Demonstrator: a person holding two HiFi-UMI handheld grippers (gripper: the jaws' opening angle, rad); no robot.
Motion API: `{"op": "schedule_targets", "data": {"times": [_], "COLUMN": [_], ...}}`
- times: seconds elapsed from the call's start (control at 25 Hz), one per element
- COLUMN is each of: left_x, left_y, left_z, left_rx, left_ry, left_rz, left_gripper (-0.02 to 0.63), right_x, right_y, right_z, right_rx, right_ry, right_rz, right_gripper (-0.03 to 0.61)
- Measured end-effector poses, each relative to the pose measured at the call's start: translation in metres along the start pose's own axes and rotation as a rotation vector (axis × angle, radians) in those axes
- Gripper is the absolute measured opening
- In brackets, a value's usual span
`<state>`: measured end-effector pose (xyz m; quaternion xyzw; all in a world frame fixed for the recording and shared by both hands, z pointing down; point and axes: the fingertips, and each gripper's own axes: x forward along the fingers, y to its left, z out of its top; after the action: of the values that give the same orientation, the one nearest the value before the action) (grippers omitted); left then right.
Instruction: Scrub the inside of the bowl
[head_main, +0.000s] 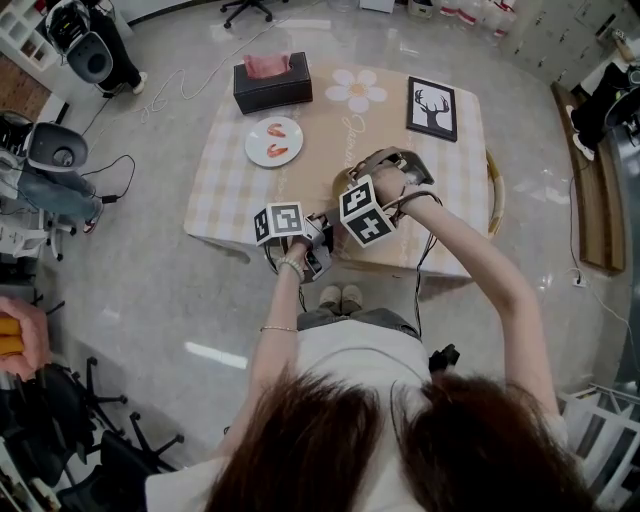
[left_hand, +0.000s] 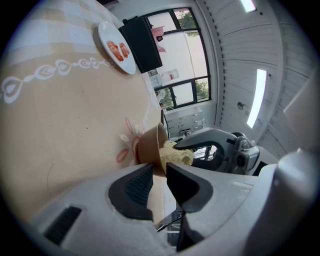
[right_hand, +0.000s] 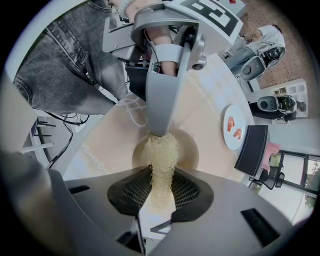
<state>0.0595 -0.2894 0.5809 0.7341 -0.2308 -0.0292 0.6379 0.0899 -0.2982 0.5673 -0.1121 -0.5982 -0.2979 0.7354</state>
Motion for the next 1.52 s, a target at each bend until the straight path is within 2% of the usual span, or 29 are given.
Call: {"op": "schedule_targets", "data": {"times": [0.12,0.24,0.4,0.64,0.84,1.0,1.16,1.52], "left_x": [-0.001,-0.003,-0.007,-0.013,-0.014,-0.013,-0.015,-0.013], "left_y": [0.000,-0.004,-0.008,-0.006,-0.019,-0.027,-0.034,-0.054], "left_z": [0.000,0.000,0.001,0.001,0.002,0.002,0.008,0.018], "left_rx": [0.006,0.019,0.051,0.120,0.232,0.352,0.469,0.660], "left_ry": [0.003,0.002,-0.016,-0.063,-0.086,-0.094,-0.137,-0.202], "left_rz": [-0.006,-0.013,-0.004,0.013,0.042,0.083,0.121,0.162], "left_gripper": [0.086,0.086,0.083,0.069,0.060,0.052,0.044,0.030], "right_x": [0.001,-0.001,-0.004,-0.006,-0.016,-0.029,-0.038,-0.058], "right_y": [-0.002,-0.003,-0.005,-0.008,-0.007,-0.010,-0.008,-0.009], "right_z": [0.000,0.000,0.000,-0.008,-0.015,-0.021,-0.027,-0.034], "right_rx": [0.038,0.124,0.306,0.637,0.867,1.038,1.195,1.389], "right_ry": [-0.019,-0.077,-0.201,-0.387,-0.564,-0.718,-0.846,-1.082], "right_rz": [-0.010,-0.032,-0.077,-0.178,-0.236,-0.301,-0.351,-0.440], "right_gripper": [0.095,0.095,0.095,0.095,0.095,0.095,0.095,0.095]}}
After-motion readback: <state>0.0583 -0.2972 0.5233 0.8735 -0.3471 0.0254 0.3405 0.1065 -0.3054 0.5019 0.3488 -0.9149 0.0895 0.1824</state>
